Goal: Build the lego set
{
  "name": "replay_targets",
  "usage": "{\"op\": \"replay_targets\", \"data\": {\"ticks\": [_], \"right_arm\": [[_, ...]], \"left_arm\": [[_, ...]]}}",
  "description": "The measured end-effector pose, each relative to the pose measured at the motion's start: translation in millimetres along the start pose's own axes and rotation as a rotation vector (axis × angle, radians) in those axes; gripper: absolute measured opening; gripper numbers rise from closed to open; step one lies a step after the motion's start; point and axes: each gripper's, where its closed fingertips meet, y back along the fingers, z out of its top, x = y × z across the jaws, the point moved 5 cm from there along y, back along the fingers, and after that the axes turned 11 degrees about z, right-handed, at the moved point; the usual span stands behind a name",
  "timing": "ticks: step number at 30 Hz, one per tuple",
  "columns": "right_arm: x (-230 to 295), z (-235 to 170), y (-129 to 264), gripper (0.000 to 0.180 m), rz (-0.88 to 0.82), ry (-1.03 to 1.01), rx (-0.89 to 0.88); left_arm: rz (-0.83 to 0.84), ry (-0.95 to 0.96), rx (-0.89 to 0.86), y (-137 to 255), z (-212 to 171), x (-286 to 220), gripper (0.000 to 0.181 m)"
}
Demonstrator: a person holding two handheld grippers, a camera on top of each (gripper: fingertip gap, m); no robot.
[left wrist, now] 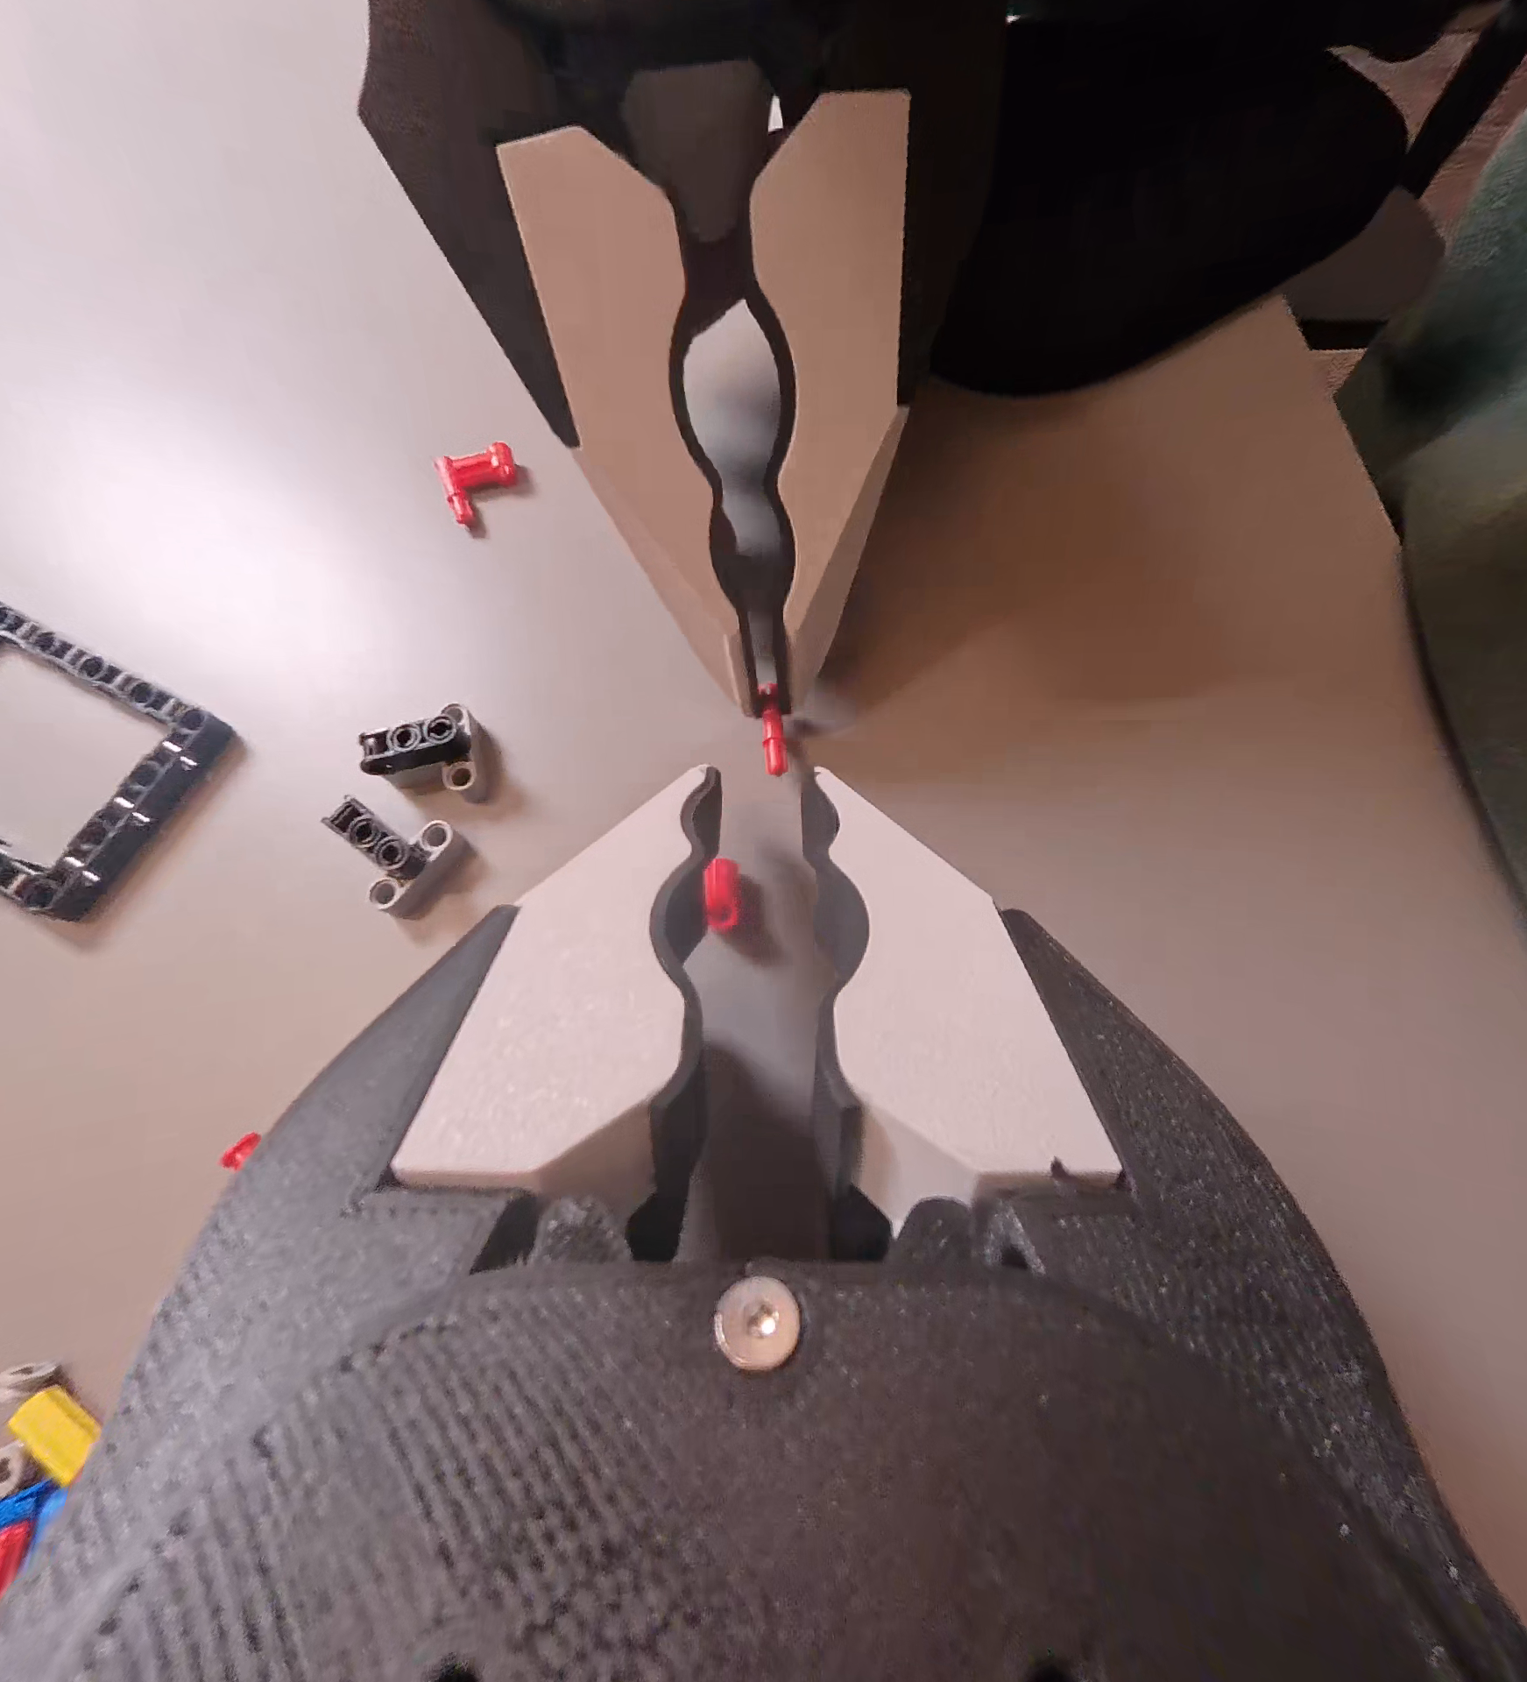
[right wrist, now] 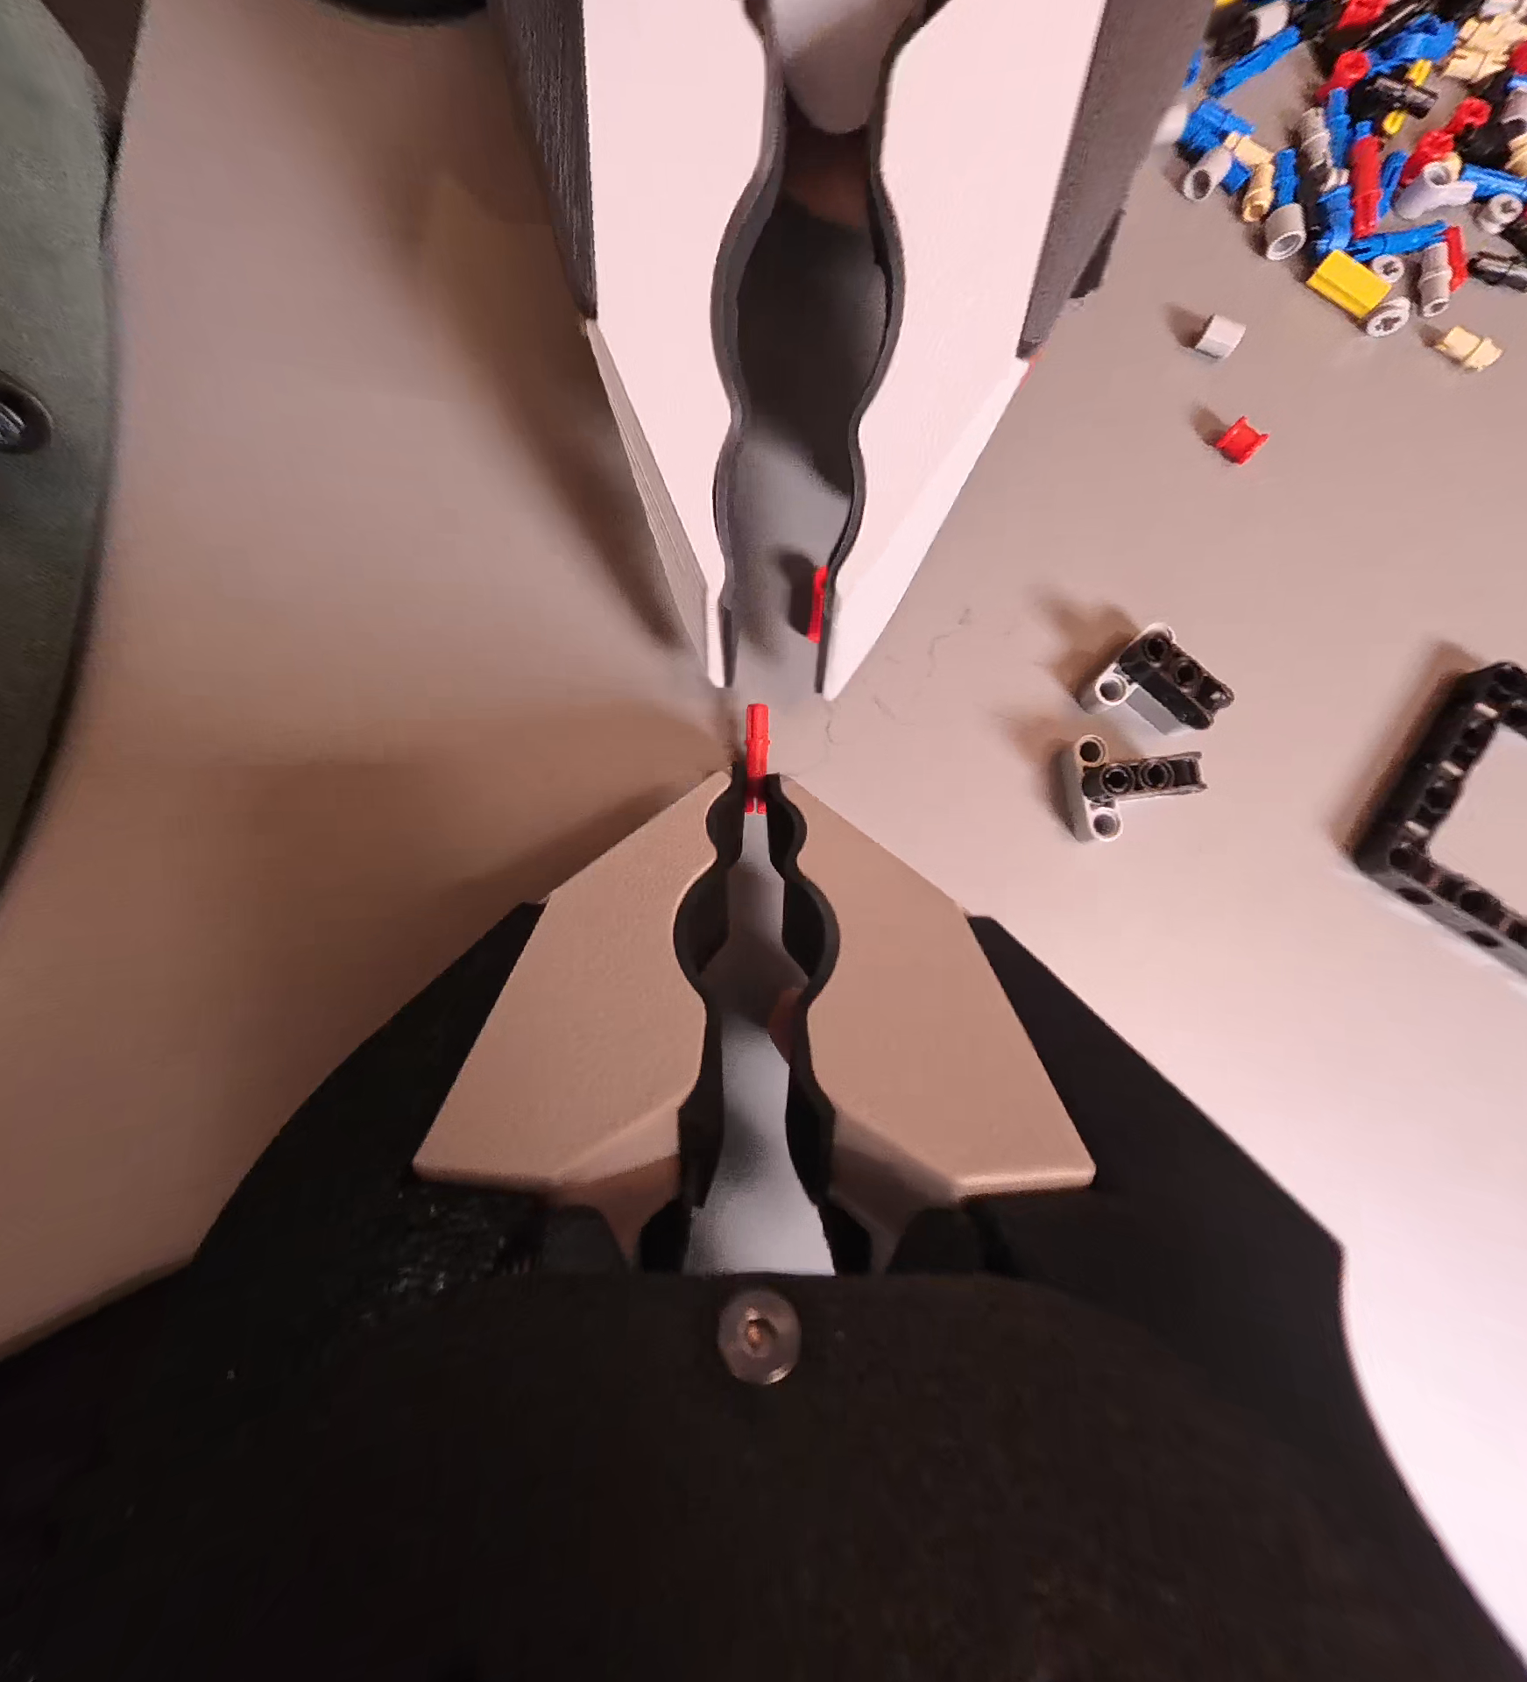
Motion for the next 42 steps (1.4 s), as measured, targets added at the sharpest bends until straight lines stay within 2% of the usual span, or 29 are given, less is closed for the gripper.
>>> {"op": "replay_targets", "data": {"ticks": [5, 16, 18, 20, 22, 25, 32, 42], "right_arm": [[2.1, 10.2, 19.1, 0.002, 0.037, -0.057, -0.154], [4.4, 24.0, 35.5, 0.002, -0.028, 0.008, -0.267], [2.9, 30.2, 50.9, 0.003, -0.062, 0.018, -0.429], [7.7, 36.1, 69.9, 0.018, -0.04, -0.01, -0.649], [14.3, 40.3, 81.6, 0.022, -0.06, -0.035, -0.822], [23.8, 45.0, 83.4, 0.024, -0.139, -0.039, -0.953], [24.5, 48.9, 73.7, 0.006, -0.138, -0.004, -0.924], [25.4, 48.5, 68.5, 0.002, -0.121, 0.002, -0.892]], "left_arm": [[0.016, 0.008, -0.088, 7.9, 12.8, 2.0, 0.005], [0.022, 0.052, -0.207, 19.8, 29.2, 5.5, 0.003], [0.048, 0.096, -0.299, 28.2, 37.7, 12.8, 0.003], [0.048, 0.164, -0.419, 40.6, 49.3, 18.8, 0.003], [0.05, 0.199, -0.519, 51.2, 59.5, 20.8, 0.003], [0.024, 0.208, -0.6, 59.0, 70.6, 15.9, 0.003], [0.007, 0.173, -0.584, 55.2, 72.3, 7.4, 0.002], [-0.007, 0.165, -0.553, 53.3, 69.4, 6.5, 0.003]]}}
